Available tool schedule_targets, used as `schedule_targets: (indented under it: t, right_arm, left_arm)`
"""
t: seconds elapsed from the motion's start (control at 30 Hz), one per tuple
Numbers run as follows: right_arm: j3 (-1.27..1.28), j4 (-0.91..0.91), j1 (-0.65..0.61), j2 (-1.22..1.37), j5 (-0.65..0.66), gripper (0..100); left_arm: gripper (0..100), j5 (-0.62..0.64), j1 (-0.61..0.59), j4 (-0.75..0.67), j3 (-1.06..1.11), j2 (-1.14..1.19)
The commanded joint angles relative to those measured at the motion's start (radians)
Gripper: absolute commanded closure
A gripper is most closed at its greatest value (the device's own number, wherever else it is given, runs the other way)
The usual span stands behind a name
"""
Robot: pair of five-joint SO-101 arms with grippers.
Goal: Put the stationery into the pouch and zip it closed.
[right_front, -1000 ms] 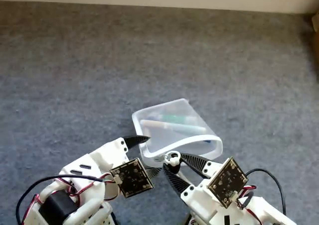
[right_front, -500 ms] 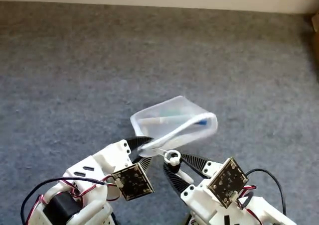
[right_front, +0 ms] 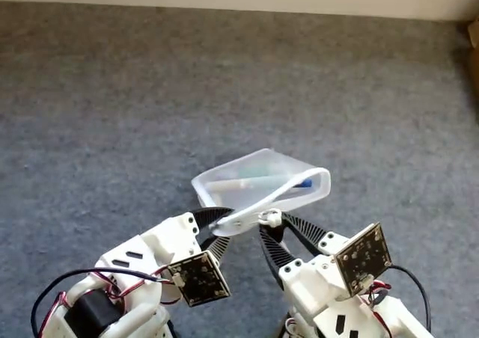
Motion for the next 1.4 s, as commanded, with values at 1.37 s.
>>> schedule_targets:
  t: [1.37]
  right_arm:
    - [-0.018, -0.196, 0.414, -0.01, -0.006, 99.5]
  left_arm:
    - [99, 0.02, -0.071, 0.137, -0.122, -0.016]
